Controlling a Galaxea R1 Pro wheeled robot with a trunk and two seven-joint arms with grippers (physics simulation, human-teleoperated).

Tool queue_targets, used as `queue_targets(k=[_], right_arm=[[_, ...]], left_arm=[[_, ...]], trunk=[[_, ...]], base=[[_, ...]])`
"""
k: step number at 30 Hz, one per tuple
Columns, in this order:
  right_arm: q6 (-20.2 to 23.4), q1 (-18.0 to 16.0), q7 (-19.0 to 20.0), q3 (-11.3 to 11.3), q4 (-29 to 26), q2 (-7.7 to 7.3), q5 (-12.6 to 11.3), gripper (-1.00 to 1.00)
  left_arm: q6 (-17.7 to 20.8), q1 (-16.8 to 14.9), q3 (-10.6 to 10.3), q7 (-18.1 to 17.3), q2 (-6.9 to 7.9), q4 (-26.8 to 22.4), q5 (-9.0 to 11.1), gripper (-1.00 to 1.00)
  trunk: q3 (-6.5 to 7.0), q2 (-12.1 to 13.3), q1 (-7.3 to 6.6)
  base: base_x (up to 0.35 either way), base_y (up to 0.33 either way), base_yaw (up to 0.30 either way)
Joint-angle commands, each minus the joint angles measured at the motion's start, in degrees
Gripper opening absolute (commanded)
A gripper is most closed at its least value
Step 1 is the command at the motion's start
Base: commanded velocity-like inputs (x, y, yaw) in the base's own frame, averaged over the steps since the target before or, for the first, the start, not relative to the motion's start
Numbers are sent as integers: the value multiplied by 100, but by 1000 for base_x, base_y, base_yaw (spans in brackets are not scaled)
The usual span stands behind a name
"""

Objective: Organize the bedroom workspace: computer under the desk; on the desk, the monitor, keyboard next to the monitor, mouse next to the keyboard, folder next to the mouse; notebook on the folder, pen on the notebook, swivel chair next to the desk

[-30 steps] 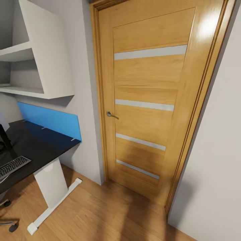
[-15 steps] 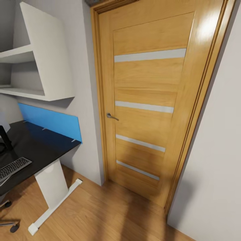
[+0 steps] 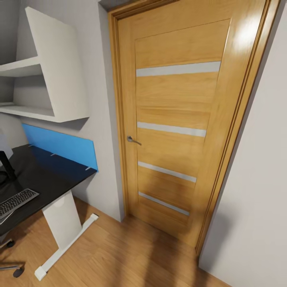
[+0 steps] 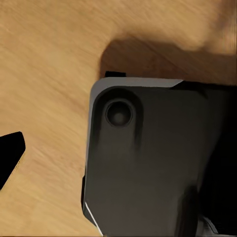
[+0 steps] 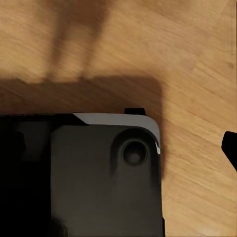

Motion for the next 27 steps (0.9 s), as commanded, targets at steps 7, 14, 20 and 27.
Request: queue_targets(k=[7,14,20,27], right_arm=[[-197,-3,-7,-7,-2,9,-15,100],[-237,-3,-16,-41,-367,32,-69,100],[-256,-3,-22,-72,-1029,33,-336,100],[-313,-22,-595,-123,-1727,-6,-820,100]], left_arm=[[-523,0,-2,-15,-25,-26,140,100],[-900,0,52,-32,-5,-326,229,100],[-999,0,222,-55,6,-720,670,100],[-1028,0,272,-60,-34,-1405,958,100]], trunk=[[119,277,-153],[245,558,-307],[353,798,-439],[478,1079,-593]], base=[[0,0,0],[0,0,0],[0,0,0],[0,0,0]])
